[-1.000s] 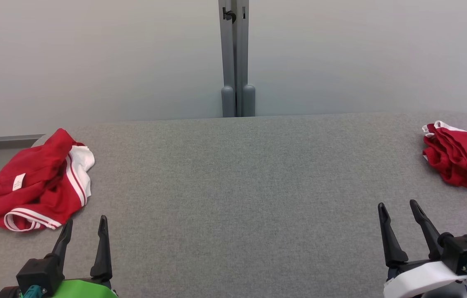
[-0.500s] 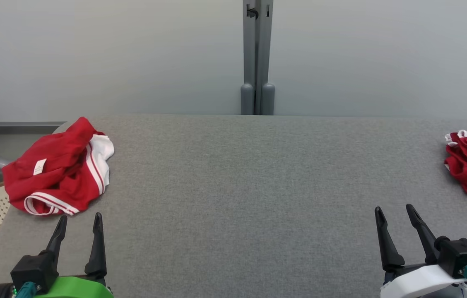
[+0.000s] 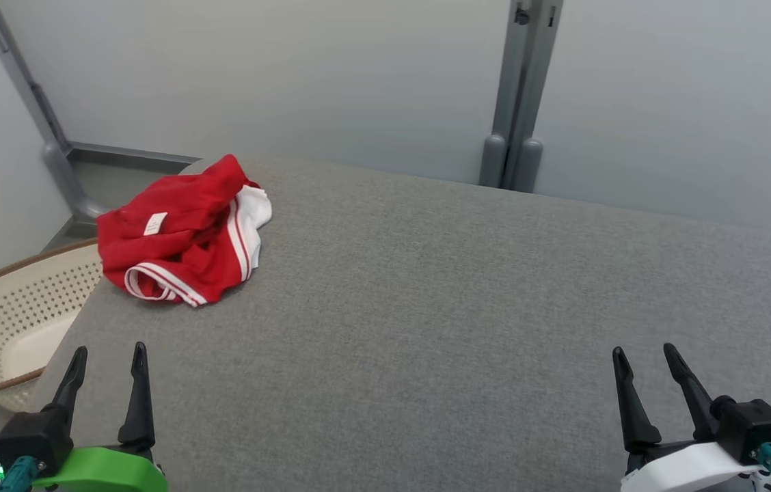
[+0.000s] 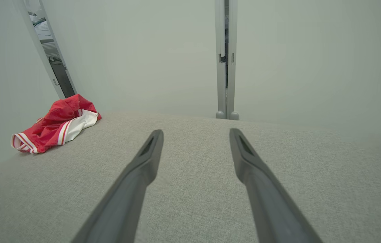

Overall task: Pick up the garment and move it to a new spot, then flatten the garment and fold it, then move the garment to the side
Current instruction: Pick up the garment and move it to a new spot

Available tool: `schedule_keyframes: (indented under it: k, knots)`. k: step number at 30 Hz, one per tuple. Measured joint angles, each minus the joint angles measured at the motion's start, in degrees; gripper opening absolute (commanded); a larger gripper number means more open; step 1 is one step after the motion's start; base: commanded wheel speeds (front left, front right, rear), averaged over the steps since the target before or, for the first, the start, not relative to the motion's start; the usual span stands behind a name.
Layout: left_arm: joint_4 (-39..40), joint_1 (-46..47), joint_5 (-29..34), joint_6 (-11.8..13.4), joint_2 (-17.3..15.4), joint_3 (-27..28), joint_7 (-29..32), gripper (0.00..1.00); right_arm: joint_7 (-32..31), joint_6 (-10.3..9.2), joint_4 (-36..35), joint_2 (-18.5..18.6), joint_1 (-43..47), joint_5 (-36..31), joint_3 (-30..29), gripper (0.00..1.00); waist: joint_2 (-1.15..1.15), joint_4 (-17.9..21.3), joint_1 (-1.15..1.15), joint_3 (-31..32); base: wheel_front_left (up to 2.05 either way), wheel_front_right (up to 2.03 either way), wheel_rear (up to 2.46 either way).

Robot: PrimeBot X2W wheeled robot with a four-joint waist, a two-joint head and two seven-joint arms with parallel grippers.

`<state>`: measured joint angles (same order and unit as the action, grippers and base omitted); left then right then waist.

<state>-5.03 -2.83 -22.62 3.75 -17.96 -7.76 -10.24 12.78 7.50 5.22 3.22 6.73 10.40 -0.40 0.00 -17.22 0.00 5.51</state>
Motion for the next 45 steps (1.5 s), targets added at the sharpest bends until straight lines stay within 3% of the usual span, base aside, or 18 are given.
schedule_keyframes:
  k: [11,19,33,45]
  knots:
    - [0.8,-0.3,-1.1,0.9,-1.0,1.1,0.3,1.0,0.8,0.0,1.1,-0.3,-0.6,0.1,1.1,1.0,0.0,-8.2,0.0,-0.7,0.0,0.0,0.0]
    - [1.4,-1.4,-1.8,1.8,-1.3,2.3,-0.8,1.0,0.8,0.0,2.4,-0.3,-3.2,0.0,2.4,1.0,0.0,-10.7,0.0,-2.3,0.0,0.0,0.0]
    - [-0.2,1.0,-2.5,1.2,-1.2,1.2,-0.4,1.0,0.7,0.0,2.3,-0.2,-2.2,-0.6,0.7,1.0,0.0,-9.7,0.0,-1.6,0.0,0.0,0.0]
    - [-7.7,20.0,-5.5,-1.3,-0.6,3.2,-2.3,1.0,-4.3,0.0,-5.3,5.6,-6.4,-3.1,-1.1,1.0,0.0,-5.0,0.0,-7.8,0.0,0.0,0.0]
